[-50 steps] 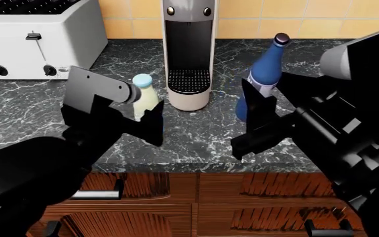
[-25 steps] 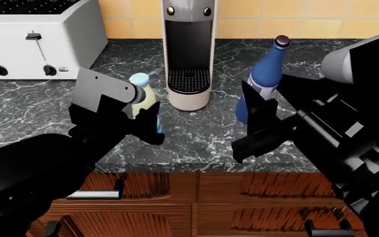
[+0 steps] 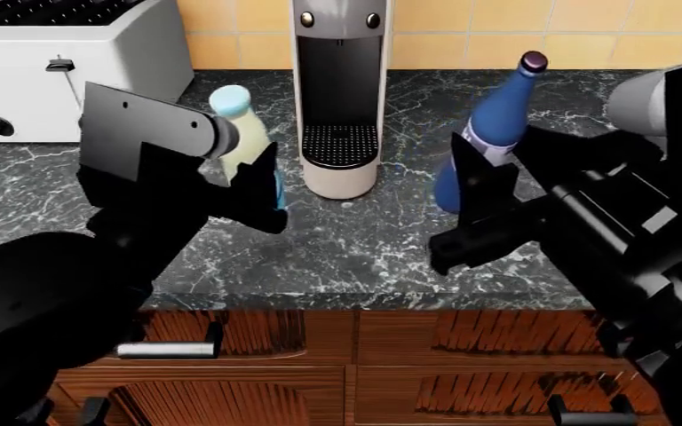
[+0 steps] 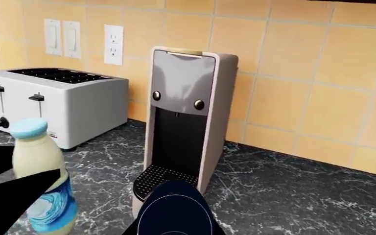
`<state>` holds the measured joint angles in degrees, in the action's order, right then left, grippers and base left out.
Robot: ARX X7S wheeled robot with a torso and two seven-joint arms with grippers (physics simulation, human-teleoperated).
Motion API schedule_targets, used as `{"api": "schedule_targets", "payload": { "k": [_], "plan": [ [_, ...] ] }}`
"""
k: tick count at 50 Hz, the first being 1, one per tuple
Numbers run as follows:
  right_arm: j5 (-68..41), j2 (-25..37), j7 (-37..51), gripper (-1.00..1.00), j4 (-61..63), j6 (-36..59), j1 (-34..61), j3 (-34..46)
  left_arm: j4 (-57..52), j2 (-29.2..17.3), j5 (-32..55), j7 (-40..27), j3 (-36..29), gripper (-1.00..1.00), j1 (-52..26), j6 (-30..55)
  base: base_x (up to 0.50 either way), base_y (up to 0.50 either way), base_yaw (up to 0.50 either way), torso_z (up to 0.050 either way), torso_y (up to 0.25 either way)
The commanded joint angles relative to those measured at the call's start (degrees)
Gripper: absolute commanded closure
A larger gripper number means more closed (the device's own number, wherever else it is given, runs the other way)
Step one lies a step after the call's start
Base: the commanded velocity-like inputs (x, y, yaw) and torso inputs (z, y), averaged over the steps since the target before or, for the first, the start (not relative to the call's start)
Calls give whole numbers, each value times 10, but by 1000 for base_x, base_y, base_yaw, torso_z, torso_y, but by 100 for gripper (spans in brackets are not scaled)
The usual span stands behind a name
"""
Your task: Move the drinks to the dining counter.
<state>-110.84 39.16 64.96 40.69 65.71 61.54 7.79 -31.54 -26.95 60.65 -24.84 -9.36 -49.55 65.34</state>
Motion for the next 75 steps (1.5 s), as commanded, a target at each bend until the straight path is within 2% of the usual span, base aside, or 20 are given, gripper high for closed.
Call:
{"api": "schedule_targets", "payload": {
  "k": [1,6,15,30,45,54,58,65,75],
  "plan": [
    [22,4,-9,100,22,-10,-16,-27,-78,9,95,-106,65,100,-45,43,0,0,0,0,0],
    [20,7,-6,100,32,-10,-5,-26,-103,2,139,-136,83,100,-58,55,0,0,0,0,2],
    [82,3,-7,100,43,3,-10,-31,-116,-10,173,-165,99,100,-69,60,-26,0,0,0,0],
    [77,15,34,100,39,2,-10,-14,-109,-14,152,-150,90,100,-63,47,-490,76,0,1,1],
    [75,20,38,100,35,-12,-42,-19,-108,-16,157,-153,80,100,-68,45,-500,159,0,0,0],
    [87,29,56,100,40,-1,-29,-6,-104,-20,166,-159,80,100,-74,45,-434,-6,373,1,0],
    [63,41,86,100,48,4,-3,10,-98,-24,200,-183,89,100,-99,52,-270,-13,500,0,0],
    [85,63,106,100,48,1,-31,-5,-104,-31,232,-209,91,100,-112,57,0,0,180,0,0],
    [76,58,102,100,39,0,-27,9,-98,-25,203,-192,75,100,-107,51,0,0,500,1,0]
  ]
}}
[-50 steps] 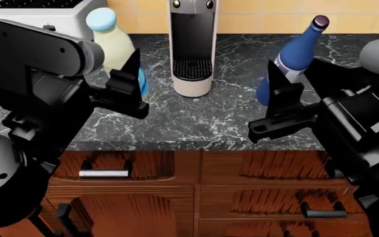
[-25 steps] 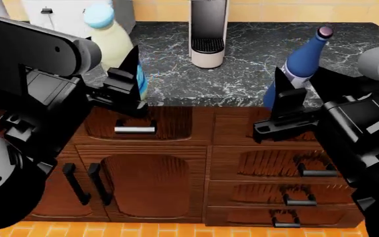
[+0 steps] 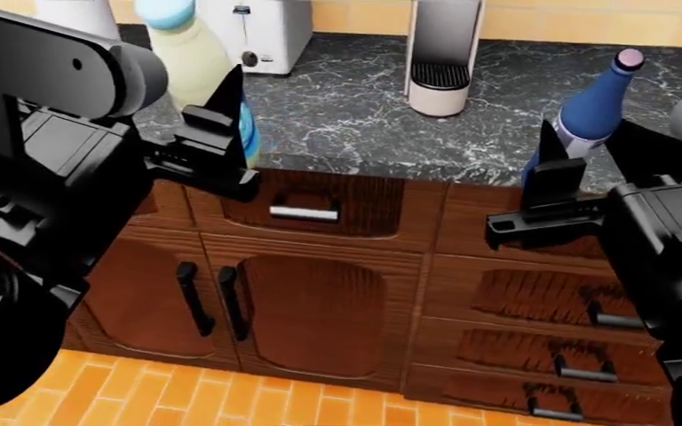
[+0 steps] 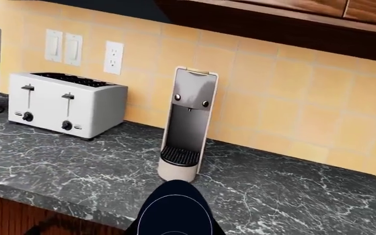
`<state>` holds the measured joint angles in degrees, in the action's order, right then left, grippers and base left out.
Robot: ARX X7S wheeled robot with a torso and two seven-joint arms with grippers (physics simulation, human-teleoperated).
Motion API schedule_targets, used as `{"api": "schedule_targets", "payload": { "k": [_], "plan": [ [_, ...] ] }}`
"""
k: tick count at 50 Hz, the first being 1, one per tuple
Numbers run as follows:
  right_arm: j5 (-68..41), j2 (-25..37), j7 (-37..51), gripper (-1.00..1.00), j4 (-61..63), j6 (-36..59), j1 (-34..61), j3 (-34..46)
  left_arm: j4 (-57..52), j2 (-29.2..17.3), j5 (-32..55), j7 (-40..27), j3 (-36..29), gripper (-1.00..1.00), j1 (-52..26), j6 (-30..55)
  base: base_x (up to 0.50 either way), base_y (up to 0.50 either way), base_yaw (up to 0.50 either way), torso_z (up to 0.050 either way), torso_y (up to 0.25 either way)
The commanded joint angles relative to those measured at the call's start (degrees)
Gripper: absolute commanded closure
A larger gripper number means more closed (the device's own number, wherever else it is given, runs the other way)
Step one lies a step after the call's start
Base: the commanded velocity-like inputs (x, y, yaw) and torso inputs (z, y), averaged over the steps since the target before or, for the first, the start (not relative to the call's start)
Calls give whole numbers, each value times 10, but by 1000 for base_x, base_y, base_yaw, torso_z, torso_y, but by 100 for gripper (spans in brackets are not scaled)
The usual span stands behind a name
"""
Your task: Move the drinks to the dining counter.
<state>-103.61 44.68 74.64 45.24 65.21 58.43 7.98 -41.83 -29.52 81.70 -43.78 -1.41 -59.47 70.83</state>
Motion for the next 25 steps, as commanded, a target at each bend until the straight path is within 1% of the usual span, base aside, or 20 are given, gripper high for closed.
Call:
{"api": "schedule_targets", "payload": {
  "k": [1,20,25],
  "plan": [
    [5,2,6,100,-7,6,5,9,6,1,-8,-2,-5,100,-8,-5,0,0,500,0,0],
    [-4,-5,0,100,-16,1,15,26,2,-8,-6,0,-9,100,1,-12,13,3,500,0,1],
    [0,-2,-13,100,-7,0,4,20,7,-7,9,-15,-14,100,-16,-7,28,8,500,0,0]
  ]
}}
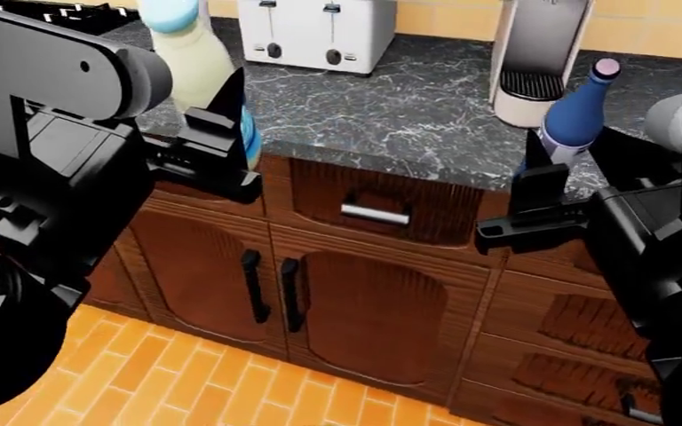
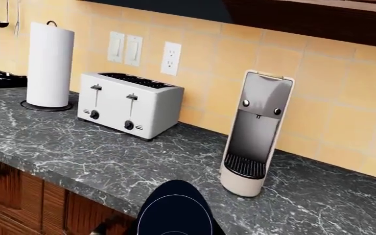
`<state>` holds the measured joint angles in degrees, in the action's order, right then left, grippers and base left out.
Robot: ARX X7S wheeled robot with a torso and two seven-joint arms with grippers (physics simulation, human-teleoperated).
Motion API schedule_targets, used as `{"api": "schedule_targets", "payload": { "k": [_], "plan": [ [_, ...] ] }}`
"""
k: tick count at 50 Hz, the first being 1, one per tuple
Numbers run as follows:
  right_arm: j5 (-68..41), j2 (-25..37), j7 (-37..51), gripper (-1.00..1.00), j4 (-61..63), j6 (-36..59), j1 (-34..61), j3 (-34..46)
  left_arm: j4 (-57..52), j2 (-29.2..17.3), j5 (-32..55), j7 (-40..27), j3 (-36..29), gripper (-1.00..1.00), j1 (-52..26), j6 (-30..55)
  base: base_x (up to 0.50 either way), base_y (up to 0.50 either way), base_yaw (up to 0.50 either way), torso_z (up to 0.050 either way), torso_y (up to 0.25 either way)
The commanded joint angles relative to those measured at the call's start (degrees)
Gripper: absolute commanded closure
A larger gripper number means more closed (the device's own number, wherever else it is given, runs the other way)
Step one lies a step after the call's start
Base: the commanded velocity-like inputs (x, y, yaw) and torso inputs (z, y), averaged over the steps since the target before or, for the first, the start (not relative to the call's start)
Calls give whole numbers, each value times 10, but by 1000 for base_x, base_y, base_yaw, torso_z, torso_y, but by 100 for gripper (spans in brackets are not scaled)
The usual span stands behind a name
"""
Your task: Move the drinks to the dining counter.
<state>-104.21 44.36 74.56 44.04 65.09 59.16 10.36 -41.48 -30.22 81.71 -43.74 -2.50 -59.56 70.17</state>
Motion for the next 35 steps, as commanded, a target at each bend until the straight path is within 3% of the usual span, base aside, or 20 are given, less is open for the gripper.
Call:
{"api": "schedule_targets", "payload": {
  "k": [1,10,29,35],
  "plan": [
    [10,2,-11,100,3,2,-4,-3,4,2,6,-13,-6,100,-16,-1,45,14,500,10,0],
    [13,3,-17,100,4,0,-9,-3,5,2,-11,0,-14,100,-8,-7,41,14,500,0,1],
    [-48,16,34,100,15,-16,38,21,0,-22,55,-45,5,100,-28,-9,38,17,500,1,1],
    [4,6,-12,100,-5,-6,8,15,10,-9,17,-26,-16,100,-25,-11,39,21,500,0,2]
  ]
}}
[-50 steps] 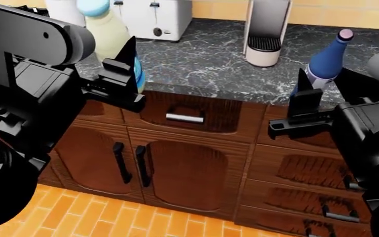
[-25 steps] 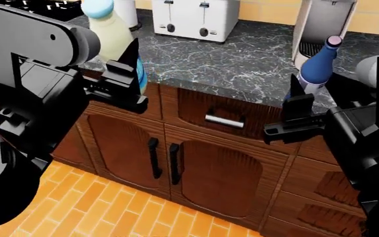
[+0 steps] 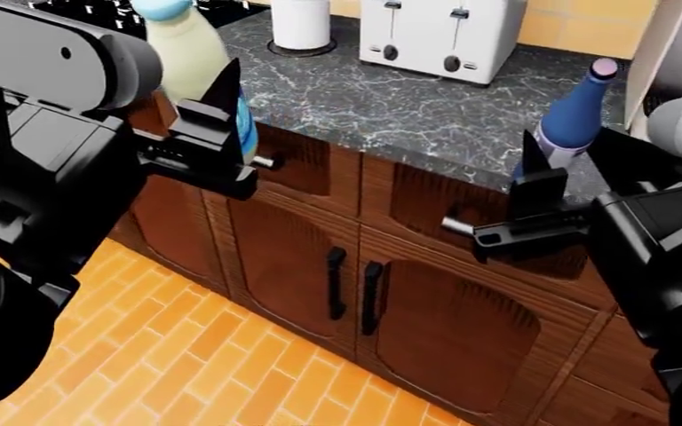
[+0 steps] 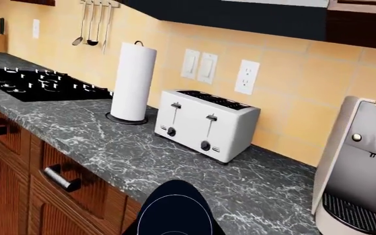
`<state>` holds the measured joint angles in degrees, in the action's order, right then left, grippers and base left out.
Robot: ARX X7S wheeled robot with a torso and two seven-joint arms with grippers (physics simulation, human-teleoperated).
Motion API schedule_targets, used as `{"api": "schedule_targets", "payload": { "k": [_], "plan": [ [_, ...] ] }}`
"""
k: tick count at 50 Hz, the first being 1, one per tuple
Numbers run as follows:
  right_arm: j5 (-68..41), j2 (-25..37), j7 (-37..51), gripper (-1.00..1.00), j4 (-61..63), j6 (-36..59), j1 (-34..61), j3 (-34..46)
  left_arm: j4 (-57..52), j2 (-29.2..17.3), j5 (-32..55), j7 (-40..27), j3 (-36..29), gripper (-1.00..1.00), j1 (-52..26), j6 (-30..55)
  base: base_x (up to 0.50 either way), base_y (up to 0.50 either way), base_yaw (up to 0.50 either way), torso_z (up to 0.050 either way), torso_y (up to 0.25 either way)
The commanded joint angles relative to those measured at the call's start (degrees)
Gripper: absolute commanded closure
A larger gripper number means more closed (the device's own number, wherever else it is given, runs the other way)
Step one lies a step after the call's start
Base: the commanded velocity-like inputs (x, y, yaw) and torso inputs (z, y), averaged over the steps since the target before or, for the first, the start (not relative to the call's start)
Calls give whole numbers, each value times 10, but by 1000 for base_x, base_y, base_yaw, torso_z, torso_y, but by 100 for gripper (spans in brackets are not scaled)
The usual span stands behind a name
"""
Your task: Move the drinks to the dining counter.
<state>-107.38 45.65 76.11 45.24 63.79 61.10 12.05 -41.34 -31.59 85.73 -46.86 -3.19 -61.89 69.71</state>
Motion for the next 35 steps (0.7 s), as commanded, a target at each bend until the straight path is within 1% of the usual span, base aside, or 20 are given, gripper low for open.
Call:
{"api": "schedule_targets", "payload": {
  "k": [1,6,12,15,24,28,32,35],
  "plan": [
    [41,-10,-32,100,-17,9,-15,-1,11,7,-32,13,-11,100,1,-9,41,23,500,0,0],
    [13,-6,-6,100,-13,5,4,12,3,-2,-2,-6,-4,100,-1,-8,38,23,500,0,0],
    [27,-15,-13,100,-24,10,8,21,6,-8,-22,12,2,100,14,-18,34,22,500,0,2],
    [23,-14,-14,100,-22,9,10,22,5,-9,-8,3,3,100,9,-17,37,25,500,0,0],
    [16,-9,-18,100,-17,2,12,18,7,-10,-11,4,-2,100,4,-18,33,24,500,1,1],
    [21,-11,-21,100,-13,5,7,23,2,-13,3,-8,-3,100,-1,-17,34,28,500,0,3],
    [22,-6,-25,100,-13,3,3,19,5,-13,-13,5,-5,100,7,-21,33,28,500,0,0],
    [25,-9,-24,100,-12,4,4,22,2,-11,-7,0,-7,100,5,-21,34,30,500,0,0]
  ]
}}
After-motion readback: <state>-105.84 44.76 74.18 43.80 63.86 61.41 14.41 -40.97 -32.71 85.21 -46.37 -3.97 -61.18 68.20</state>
